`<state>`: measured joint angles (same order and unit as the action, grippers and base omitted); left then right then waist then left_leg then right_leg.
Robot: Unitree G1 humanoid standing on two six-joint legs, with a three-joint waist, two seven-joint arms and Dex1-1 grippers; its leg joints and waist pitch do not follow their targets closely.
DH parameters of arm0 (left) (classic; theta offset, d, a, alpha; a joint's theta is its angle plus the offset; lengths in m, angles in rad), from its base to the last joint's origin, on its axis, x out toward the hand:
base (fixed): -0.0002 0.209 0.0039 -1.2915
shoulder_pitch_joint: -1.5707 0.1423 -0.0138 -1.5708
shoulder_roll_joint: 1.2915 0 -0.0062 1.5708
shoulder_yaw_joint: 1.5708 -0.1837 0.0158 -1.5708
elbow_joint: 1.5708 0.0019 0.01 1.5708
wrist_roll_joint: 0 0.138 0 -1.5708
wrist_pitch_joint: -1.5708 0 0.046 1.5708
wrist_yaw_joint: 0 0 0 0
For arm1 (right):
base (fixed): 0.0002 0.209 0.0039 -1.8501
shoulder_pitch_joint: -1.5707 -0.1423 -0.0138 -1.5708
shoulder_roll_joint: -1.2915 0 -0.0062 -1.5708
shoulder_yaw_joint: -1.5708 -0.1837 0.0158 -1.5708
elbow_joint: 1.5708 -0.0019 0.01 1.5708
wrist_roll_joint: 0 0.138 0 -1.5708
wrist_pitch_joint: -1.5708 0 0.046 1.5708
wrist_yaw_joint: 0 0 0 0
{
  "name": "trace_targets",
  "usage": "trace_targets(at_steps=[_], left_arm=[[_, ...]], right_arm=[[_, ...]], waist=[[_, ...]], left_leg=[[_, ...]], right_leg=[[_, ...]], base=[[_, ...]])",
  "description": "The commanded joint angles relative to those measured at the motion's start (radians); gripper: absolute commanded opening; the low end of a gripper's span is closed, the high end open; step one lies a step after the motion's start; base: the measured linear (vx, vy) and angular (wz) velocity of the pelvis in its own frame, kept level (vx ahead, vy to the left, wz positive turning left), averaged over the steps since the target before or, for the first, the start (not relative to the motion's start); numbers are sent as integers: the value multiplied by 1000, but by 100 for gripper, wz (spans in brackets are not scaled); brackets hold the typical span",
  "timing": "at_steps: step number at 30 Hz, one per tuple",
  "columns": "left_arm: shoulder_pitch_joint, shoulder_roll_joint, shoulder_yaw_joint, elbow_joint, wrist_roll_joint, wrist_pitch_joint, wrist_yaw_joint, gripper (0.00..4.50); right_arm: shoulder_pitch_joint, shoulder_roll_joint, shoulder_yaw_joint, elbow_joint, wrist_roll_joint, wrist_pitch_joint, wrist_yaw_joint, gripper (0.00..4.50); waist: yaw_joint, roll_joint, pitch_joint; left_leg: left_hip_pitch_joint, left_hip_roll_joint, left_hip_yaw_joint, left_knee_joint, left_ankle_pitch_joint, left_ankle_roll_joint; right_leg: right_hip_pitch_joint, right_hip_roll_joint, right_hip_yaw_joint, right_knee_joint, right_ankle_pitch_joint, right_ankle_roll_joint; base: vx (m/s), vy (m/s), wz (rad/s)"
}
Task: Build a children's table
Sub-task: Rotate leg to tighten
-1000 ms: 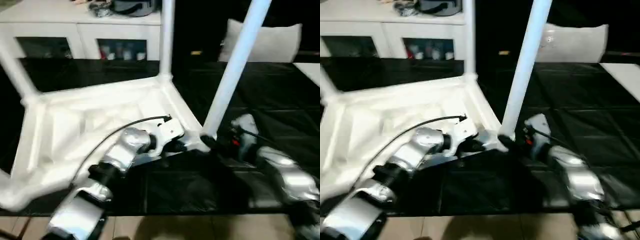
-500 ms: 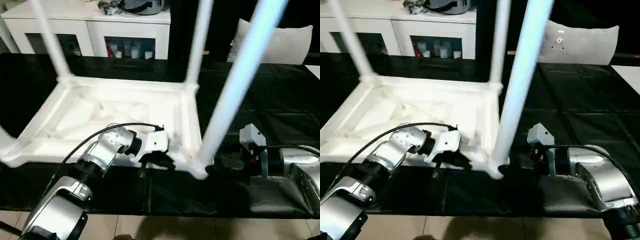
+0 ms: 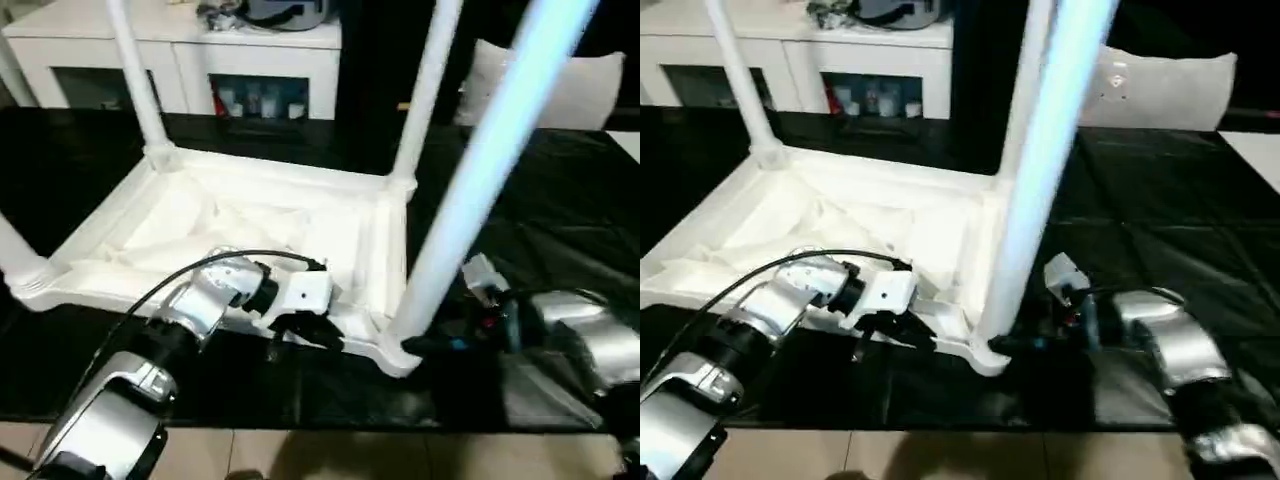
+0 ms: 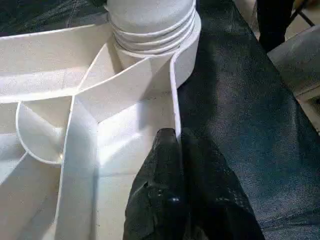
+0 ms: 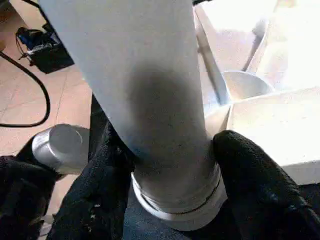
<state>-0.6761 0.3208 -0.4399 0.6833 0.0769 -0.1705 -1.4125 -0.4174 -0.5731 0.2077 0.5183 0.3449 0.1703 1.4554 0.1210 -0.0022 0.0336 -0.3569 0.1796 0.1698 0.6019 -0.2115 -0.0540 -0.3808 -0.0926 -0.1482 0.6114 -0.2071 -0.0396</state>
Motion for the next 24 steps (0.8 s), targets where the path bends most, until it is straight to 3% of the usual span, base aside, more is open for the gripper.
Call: trace_targets(at_steps=[1,6,8,12,13,15,16,18,19,21,22,24], left_arm=[[5,-31,-33,-44,-23,-12,-61,0],[14,-45,-14,-56,-37,40,-32,0],[9,-69,10,-61,-38,114,37,0],[0,-108,41,-72,-30,219,144,0],[0,-108,41,-72,-30,219,144,0],[-4,-157,74,-83,-27,307,250,0],[-9,-183,88,-78,-21,332,311,0],[-15,-214,104,-71,-14,364,387,0],[-17,-232,114,-65,-11,378,427,0],[-21,-260,132,-56,-9,395,497,0],[-23,-271,138,-52,-4,400,528,0],[-17,-285,134,-50,12,393,568,0]], right_arm=[[-36,16,-5,140,-56,-32,-53,234],[-76,53,-37,293,-52,-79,-49,222],[-117,82,-78,443,-61,-129,-158,221],[-142,110,-110,553,-81,-173,-349,219],[-142,110,-110,553,-81,-173,-349,218],[-117,150,-141,496,-72,-118,-497,215],[-62,168,-157,365,-66,-50,-552,213],[-7,195,-175,213,-66,34,-624,212],[-3,219,-186,165,-80,71,-698,212],[-9,246,-193,145,-105,79,-789,212],[-12,259,-190,131,-115,60,-813,264],[-7,284,-188,63,-77,69,-797,277]], waist=[[-5,-6,-49],[-24,-7,-45],[-33,-7,-42],[-44,-7,-42],[-59,-9,-42],[-68,-12,-40],[-75,-17,-39],[-71,-15,-42],[-70,-18,-46],[-74,-20,-43],[-76,-21,-43],[-75,-23,-40]], left_leg=[[-2,68,-19,-70,-152,63],[1,73,-21,-75,-197,55],[5,72,-21,-75,-220,46],[6,70,-23,-75,-218,40],[5,69,-26,-77,-229,35],[0,69,-26,-77,-224,37],[2,68,-27,-79,-212,44],[7,70,-27,-79,-206,48],[3,69,-28,-79,-189,53],[-1,64,-26,-78,-183,51],[0,59,-23,-75,-190,51],[1,56,-22,-75,-203,54]], right_leg=[[54,-94,72,-93,-273,-149],[52,-92,74,-96,-305,-162],[51,-94,75,-98,-340,-172],[52,-94,75,-104,-370,-162],[52,-91,73,-104,-365,-166],[55,-90,75,-102,-357,-164],[54,-85,77,-105,-341,-157],[51,-87,79,-105,-324,-152],[54,-88,78,-99,-299,-153],[52,-88,76,-102,-315,-149],[50,-90,74,-110,-357,-137],[46,-89,72,-119,-419,-112]], base=[[0,0,0],[0,0,0],[0,0,0],[0,0,0],[0,0,0],[0,0,0],[0,0,0],[0,0,0],[0,0,0],[0,0,0],[0,0,0],[0,0,0]])
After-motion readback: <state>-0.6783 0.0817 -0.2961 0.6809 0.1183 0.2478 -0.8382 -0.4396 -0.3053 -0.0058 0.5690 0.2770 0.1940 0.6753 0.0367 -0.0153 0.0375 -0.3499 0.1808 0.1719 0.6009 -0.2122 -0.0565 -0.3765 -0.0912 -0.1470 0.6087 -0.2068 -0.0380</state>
